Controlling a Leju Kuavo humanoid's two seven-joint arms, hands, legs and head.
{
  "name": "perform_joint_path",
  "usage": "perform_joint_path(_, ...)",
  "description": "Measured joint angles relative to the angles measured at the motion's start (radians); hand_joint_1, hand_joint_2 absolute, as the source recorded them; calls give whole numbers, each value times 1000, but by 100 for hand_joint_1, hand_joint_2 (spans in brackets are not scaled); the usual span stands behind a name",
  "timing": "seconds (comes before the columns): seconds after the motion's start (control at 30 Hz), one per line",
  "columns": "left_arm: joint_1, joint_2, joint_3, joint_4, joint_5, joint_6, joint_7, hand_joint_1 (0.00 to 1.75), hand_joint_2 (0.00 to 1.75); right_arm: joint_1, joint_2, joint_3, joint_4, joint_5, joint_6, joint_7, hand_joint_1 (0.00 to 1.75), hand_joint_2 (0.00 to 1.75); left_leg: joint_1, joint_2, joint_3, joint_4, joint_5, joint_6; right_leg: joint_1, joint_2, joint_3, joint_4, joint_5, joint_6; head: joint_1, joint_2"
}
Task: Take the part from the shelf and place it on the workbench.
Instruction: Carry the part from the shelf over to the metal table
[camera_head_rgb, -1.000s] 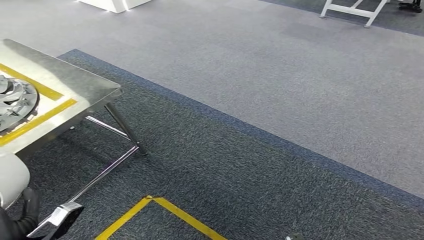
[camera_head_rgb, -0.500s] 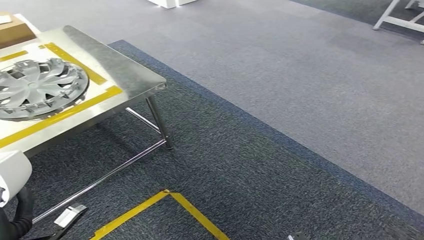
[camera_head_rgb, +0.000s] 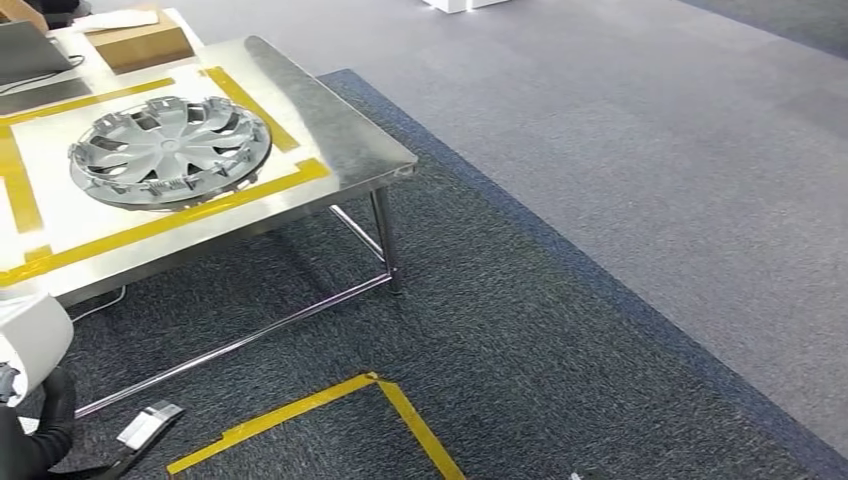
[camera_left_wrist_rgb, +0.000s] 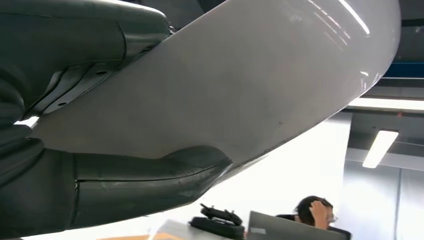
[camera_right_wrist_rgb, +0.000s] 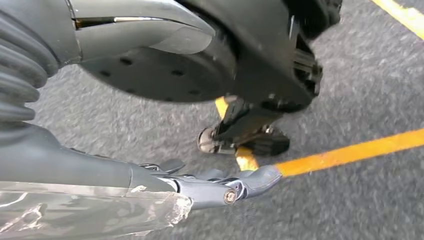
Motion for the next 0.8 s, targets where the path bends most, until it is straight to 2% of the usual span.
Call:
perform_joint_path(0.07, -2, 0, 0, -4, -4, 0, 4, 175, 175, 0, 1, 0, 0, -1, -1, -1, 0, 175, -2, 43, -21, 44, -29, -12, -3, -27, 6, -8, 3, -12, -5, 0)
perform_joint_path(0.1, -4, 0, 0, -5, -5, 0, 6, 175, 175, 1, 2, 0, 0, -2, -1, -1, 0, 175, -2, 75, -45, 95, -58, -17, -2, -41, 9, -10, 2, -17, -8, 0)
perform_joint_path(0.13, -6, 0, 0, -5, -5, 0, 9, 175, 175, 2, 2, 0, 0, -4, -2, -1, 0, 175, 0, 96, -77, 162, -90, -21, -1, -56, 11, -11, 0, -20, -10, 0)
perform_joint_path(0.17, -7, 0, 0, -5, -6, 0, 13, 175, 175, 2, 1, 0, 0, -6, -3, 0, 0, 175, 1, 106, -110, 227, -115, -25, 1, -72, 12, -11, -2, -22, -10, 0)
perform_joint_path(0.2, -7, 1, 0, -5, -6, 0, 18, 175, 175, 3, 1, 0, 1, -7, -4, 0, 0, 175, 3, 109, -130, 268, -124, -26, 2, -87, 13, -10, -4, -23, -10, 0)
perform_joint_path(0.23, -6, 2, 0, -5, -6, 0, 24, 175, 175, 2, 2, 0, 1, -7, -5, 0, 0, 175, 3, 111, -134, 275, -113, -27, 3, -101, 16, -10, -6, -23, -11, 0)
perform_joint_path(0.27, -6, 3, 0, -5, -6, 0, 32, 175, 175, 2, 2, 0, 1, -7, -6, 0, 0, 175, 3, 114, -117, 242, -84, -25, 3, -113, 20, -10, -9, -23, -11, 0)
perform_joint_path(0.3, -6, 5, -1, -5, -7, 0, 42, 175, 175, 1, 2, 0, 1, -7, -8, 0, 0, 175, 2, 122, -83, 180, -46, -21, 4, -124, 25, -10, -12, -21, -11, 0)
perform_joint_path(0.33, -6, 8, -4, -5, -7, 0, 55, 175, 175, 0, 2, 0, 1, -7, -10, 1, 0, 175, -2, 138, -45, 112, -19, -14, 6, -134, 27, -10, -16, -18, -10, 0)
perform_joint_path(0.37, -6, 11, -7, -5, -9, 0, 68, 175, 175, -1, 2, 0, 1, -8, -11, 2, 0, 175, -6, 153, -14, 53, -3, -6, 9, -143, 28, -10, -21, -13, -10, 0)
perform_joint_path(0.4, -5, 14, -12, -5, -10, 0, 80, 175, 175, -2, 2, 0, 1, -9, -11, 3, 0, 175, -10, 164, 5, 16, 2, 1, 11, -151, 28, -10, -25, -8, -9, 0)
perform_joint_path(0.43, -4, 18, -17, -5, -11, 0, 88, 175, 175, -2, 3, 0, 1, -9, -12, 5, 0, 175, -14, 169, 11, 2, -4, 6, 12, -160, 27, -10, -27, -2, -9, 0)
perform_joint_path(0.47, -2, 21, -20, -5, -12, 0, 95, 175, 175, -4, 3, 0, 1, -10, -12, 5, 0, 175, -15, 164, 11, -3, -5, 11, 13, -167, 33, -12, -28, 3, -9, 0)
perform_joint_path(0.5, 1, 24, -24, -5, -13, 0, 100, 175, 175, -5, 3, 0, 1, -10, -12, 6, 0, 175, -13, 158, 11, -7, -3, 16, 11, -167, 36, -12, -31, 7, -8, 0)
perform_joint_path(0.57, 2, 29, -31, -5, -15, 0, 112, 175, 175, -7, 3, 0, 1, -10, -13, 8, 0, 175, -7, 147, 14, -16, 2, 27, 9, -130, 23, 25, -56, 16, -6, 0)
perform_joint_path(0.63, 2, 33, -42, -5, -17, 0, 126, 175, 175, -6, 3, 0, 1, -10, -13, 14, 0, 175, -4, 139, 16, -19, 3, 34, 7, -83, -39, 143, -111, 23, -3, 0)
perform_joint_path(0.67, 2, 36, -48, -5, -20, 0, 134, 175, 175, -4, 3, 0, 1, -10, -12, 17, 0, 175, -4, 134, 16, -19, 2, 35, 6, -74, -79, 214, -136, 25, -2, 0)
perform_joint_path(0.7, 2, 39, -54, -5, -23, 0, 143, 175, 175, -2, 3, 0, 1, -10, -12, 18, 0, 175, -4, 129, 17, -19, 1, 36, 6, -71, -112, 265, -145, 27, -1, 0)
perform_joint_path(0.73, 3, 43, -60, -5, -25, 0, 153, 175, 175, 0, 3, 0, 1, -10, -12, 18, 0, 175, -4, 124, 19, -19, -1, 36, 6, -70, -128, 279, -132, 28, -1, 0)
perform_joint_path(0.77, 3, 47, -66, -5, -27, 0, 161, 175, 175, 1, 3, 0, 1, -10, -12, 18, 0, 175, -3, 119, 23, -19, -3, 34, 5, -70, -125, 252, -99, 29, -1, 0)
perform_joint_path(0.8, 4, 51, -71, -5, -28, 0, 168, 175, 175, 2, 3, 0, 1, -10, -12, 18, 0, 175, -3, 114, 27, -19, -6, 31, 4, -70, -104, 191, -54, 28, 0, 0)
